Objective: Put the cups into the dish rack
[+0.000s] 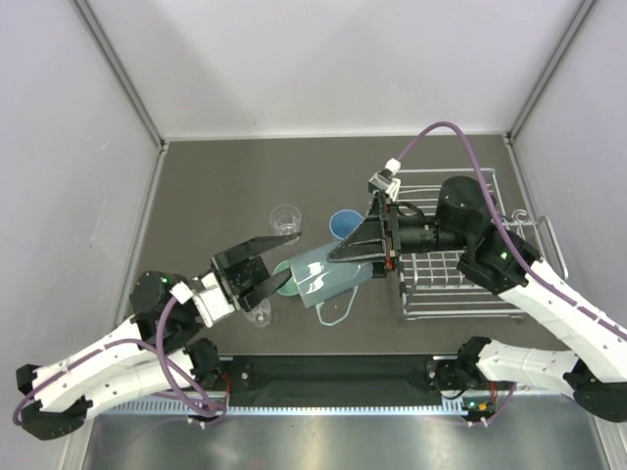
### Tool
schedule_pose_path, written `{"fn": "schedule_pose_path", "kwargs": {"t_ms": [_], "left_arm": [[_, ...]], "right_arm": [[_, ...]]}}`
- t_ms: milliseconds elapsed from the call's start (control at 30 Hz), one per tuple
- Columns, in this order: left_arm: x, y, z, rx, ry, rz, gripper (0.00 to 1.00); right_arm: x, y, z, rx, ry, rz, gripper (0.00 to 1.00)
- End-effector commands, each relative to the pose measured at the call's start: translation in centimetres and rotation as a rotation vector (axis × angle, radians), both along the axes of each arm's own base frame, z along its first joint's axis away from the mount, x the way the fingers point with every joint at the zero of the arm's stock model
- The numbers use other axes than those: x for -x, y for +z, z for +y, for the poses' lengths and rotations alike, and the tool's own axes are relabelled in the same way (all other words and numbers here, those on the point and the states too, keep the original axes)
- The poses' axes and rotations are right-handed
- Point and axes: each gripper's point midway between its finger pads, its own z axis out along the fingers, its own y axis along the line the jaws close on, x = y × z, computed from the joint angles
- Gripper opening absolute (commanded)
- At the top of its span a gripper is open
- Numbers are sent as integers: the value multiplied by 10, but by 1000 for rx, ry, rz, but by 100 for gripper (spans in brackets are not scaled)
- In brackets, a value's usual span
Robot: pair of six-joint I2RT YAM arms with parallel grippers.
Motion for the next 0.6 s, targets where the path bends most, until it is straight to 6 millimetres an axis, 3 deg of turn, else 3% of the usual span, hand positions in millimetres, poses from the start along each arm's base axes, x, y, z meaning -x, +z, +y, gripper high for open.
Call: {"fn": "schedule_pose_path", "kwargs": {"t_ms": [0, 67, 100, 200, 300, 433, 500, 567], "left_arm": [[4, 28, 34, 146, 49, -3, 58], [0, 17, 37, 137, 65, 31, 67], [0, 18, 46, 159, 82, 40, 98], [-3, 9, 57, 161, 118, 77, 99], [-15, 4, 75, 209, 188, 165, 99], [-47, -9, 99, 293, 335, 381, 99], [-57, -24, 94, 269, 353, 498, 99], [-64, -30, 94, 264, 378, 574, 99]], "right_arm": [[-2, 16, -14, -49, -42, -96, 0], [-12, 15, -20, -36, -77, -108, 0], [-18, 11, -24, -21, -102, -114, 0], [-29, 0, -31, 41, -136, -133, 0], [-54, -3, -45, 132, -234, -182, 0], [-89, -5, -59, 210, -334, -220, 0], [-115, -4, -68, 260, -405, -255, 0], [-131, -15, -78, 348, -442, -269, 0]]}}
